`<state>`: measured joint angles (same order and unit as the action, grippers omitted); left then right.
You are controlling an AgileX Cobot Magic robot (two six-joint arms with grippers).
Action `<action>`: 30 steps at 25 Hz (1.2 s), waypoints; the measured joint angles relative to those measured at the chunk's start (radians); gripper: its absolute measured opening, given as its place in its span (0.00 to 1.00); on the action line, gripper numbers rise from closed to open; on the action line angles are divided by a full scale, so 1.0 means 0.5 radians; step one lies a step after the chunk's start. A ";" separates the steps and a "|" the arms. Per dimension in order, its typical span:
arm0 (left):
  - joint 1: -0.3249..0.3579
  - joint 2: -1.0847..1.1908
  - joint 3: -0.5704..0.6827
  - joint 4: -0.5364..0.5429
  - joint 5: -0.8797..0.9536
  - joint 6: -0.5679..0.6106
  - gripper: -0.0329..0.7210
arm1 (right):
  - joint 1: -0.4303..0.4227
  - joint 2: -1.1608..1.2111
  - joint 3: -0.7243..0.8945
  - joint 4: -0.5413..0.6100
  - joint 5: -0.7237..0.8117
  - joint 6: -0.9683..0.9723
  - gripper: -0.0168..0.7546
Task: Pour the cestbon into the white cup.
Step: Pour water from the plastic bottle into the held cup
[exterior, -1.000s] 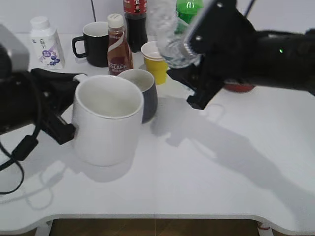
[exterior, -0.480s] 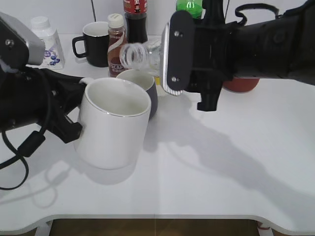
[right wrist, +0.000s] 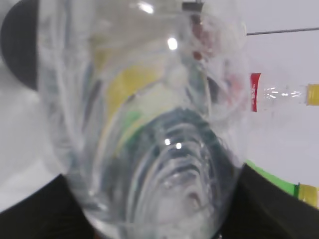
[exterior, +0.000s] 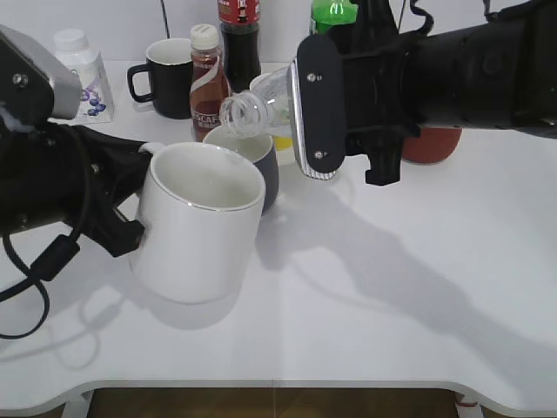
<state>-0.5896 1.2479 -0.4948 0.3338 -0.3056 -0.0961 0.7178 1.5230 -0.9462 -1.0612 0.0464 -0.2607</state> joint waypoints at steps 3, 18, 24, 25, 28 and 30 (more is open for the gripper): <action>0.000 0.000 0.000 0.000 0.000 0.000 0.09 | 0.000 0.000 0.000 -0.082 0.000 -0.009 0.61; 0.000 0.000 0.000 0.000 0.000 -0.005 0.09 | 0.006 0.000 0.000 -0.288 -0.002 -0.013 0.61; 0.000 0.000 0.000 0.000 0.000 -0.006 0.09 | 0.006 0.000 0.000 -0.326 -0.002 -0.017 0.61; 0.000 0.000 0.000 0.000 0.000 -0.006 0.09 | 0.006 0.000 0.000 -0.330 -0.002 -0.017 0.61; 0.000 0.000 0.000 0.000 0.000 -0.006 0.09 | 0.006 0.000 0.000 -0.359 -0.002 -0.019 0.61; 0.000 0.000 0.000 0.000 0.000 -0.006 0.09 | 0.006 0.000 0.000 -0.371 -0.004 -0.019 0.61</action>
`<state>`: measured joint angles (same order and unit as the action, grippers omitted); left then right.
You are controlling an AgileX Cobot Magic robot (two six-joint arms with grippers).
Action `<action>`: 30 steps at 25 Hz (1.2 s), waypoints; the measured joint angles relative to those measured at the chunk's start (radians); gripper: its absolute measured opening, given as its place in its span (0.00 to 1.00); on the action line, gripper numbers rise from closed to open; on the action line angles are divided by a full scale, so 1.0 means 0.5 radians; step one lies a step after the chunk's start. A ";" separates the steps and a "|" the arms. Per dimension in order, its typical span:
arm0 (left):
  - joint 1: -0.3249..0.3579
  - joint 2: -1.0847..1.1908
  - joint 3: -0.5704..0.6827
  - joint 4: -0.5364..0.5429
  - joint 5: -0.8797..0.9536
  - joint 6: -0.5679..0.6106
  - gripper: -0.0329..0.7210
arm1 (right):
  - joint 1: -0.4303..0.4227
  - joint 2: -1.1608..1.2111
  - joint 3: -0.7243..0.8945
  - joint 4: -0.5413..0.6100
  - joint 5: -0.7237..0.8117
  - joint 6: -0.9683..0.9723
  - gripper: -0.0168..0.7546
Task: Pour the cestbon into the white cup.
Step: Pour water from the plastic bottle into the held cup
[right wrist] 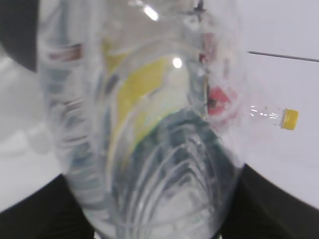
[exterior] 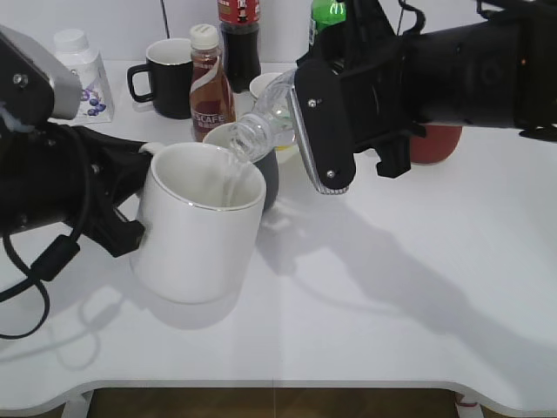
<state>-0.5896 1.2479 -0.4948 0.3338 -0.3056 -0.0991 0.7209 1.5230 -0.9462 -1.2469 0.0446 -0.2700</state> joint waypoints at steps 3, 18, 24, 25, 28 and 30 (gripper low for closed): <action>0.000 0.000 0.000 0.000 0.005 0.000 0.09 | 0.000 0.000 -0.025 -0.029 0.002 0.000 0.61; 0.000 0.000 0.000 0.000 0.019 0.000 0.09 | 0.000 0.000 -0.065 -0.167 0.002 -0.009 0.61; 0.000 0.000 0.000 0.000 0.036 0.000 0.09 | 0.000 0.000 -0.065 -0.210 0.002 -0.011 0.61; 0.000 0.000 0.000 0.000 0.036 0.000 0.09 | 0.000 0.000 -0.065 -0.212 0.002 -0.011 0.61; 0.000 0.000 0.000 0.000 0.043 0.000 0.09 | 0.000 0.000 -0.065 -0.217 0.000 -0.011 0.61; 0.000 0.000 0.000 0.000 0.045 0.000 0.09 | 0.000 0.000 -0.065 -0.219 0.000 -0.011 0.61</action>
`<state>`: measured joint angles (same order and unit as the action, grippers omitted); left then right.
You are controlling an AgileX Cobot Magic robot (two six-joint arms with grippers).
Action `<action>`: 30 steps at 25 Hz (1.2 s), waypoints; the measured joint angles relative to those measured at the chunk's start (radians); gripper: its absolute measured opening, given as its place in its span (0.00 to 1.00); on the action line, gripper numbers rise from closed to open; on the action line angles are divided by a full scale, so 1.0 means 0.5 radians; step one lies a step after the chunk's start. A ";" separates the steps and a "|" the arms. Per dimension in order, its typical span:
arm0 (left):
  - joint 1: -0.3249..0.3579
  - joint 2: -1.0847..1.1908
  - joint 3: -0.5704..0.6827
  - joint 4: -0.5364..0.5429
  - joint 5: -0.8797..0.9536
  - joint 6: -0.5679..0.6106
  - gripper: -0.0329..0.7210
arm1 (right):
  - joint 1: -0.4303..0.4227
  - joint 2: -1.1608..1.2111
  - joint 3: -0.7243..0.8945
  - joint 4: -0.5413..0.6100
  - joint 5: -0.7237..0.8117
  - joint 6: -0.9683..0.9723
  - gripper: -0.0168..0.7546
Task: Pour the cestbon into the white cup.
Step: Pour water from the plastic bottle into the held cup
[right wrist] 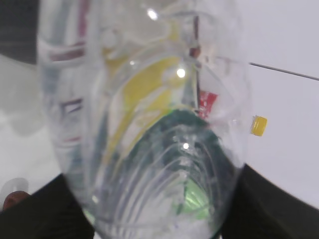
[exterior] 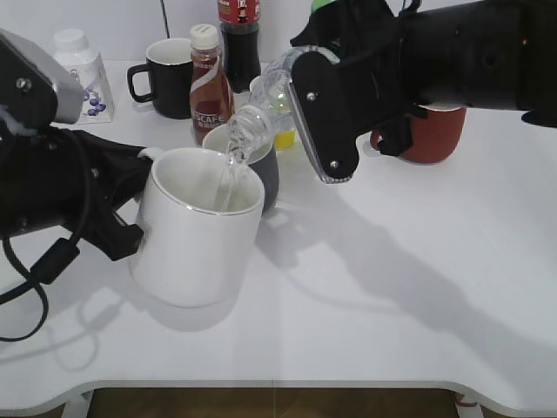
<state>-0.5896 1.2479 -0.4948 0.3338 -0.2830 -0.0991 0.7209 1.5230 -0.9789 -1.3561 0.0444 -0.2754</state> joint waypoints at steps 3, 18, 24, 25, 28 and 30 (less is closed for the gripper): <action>0.000 0.000 0.000 0.000 0.000 0.000 0.09 | 0.000 0.000 0.000 0.000 0.000 -0.003 0.61; 0.000 0.002 0.000 0.000 0.001 0.000 0.09 | 0.000 0.000 -0.002 -0.001 -0.002 -0.004 0.61; 0.000 0.002 0.000 0.000 0.013 0.000 0.09 | 0.000 0.000 -0.004 0.041 -0.028 -0.004 0.61; 0.000 0.002 0.000 0.000 0.018 0.000 0.09 | 0.000 0.000 -0.004 0.067 -0.037 -0.004 0.61; 0.000 0.002 0.000 0.000 0.025 0.000 0.09 | 0.000 0.000 -0.004 0.164 -0.089 0.003 0.61; 0.000 0.002 0.000 0.000 0.024 0.000 0.09 | 0.000 0.000 -0.004 0.332 -0.140 0.028 0.61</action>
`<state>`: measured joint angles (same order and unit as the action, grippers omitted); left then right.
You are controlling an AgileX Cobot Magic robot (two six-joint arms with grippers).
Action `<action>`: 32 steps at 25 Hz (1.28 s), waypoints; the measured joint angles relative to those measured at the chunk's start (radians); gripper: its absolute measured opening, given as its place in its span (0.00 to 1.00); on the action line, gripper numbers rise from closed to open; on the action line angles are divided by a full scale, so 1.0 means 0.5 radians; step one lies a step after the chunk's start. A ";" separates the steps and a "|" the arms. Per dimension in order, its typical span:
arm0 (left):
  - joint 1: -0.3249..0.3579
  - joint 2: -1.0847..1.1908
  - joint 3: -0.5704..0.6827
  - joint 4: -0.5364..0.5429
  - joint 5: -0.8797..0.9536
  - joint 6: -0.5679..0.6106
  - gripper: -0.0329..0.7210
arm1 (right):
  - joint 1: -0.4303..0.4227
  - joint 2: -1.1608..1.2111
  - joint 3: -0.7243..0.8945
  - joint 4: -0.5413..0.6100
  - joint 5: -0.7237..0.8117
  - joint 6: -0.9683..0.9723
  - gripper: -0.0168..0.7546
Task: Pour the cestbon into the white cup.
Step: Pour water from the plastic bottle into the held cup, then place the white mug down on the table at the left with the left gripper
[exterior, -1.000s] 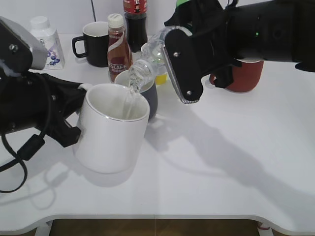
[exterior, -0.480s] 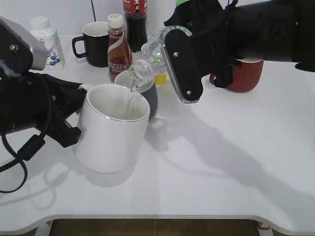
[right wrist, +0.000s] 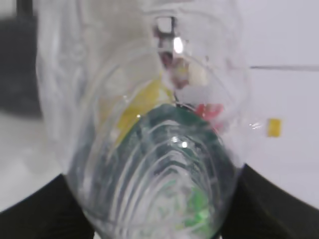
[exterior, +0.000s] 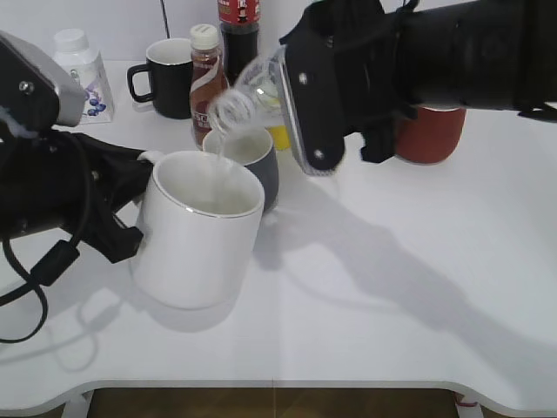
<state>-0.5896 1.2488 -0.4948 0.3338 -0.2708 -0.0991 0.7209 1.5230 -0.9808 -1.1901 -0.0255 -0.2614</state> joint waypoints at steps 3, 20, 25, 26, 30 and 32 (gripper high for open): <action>0.000 0.000 0.000 -0.014 -0.021 0.000 0.09 | 0.000 0.000 0.000 0.513 -0.061 0.096 0.61; 0.777 0.151 0.000 -0.216 -1.038 0.102 0.09 | -0.623 -0.058 0.737 2.058 -0.939 1.045 0.61; 1.037 0.588 0.000 -0.226 -1.466 0.166 0.09 | -0.648 -0.058 0.907 2.040 -1.150 1.122 0.61; 1.073 0.692 -0.001 -0.234 -1.570 0.170 0.09 | -0.648 -0.058 0.922 2.037 -1.158 1.128 0.61; 1.136 1.034 -0.002 -0.270 -1.724 0.173 0.09 | -0.648 -0.058 0.981 2.025 -1.162 1.139 0.61; 1.138 1.164 -0.005 -0.262 -1.724 0.174 0.09 | -0.648 -0.060 0.994 1.996 -1.160 1.146 0.61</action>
<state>-0.0204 1.8306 -0.4972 0.2027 -1.1328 -0.0119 0.3968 1.4930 -0.4837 -0.1922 -0.6054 0.3116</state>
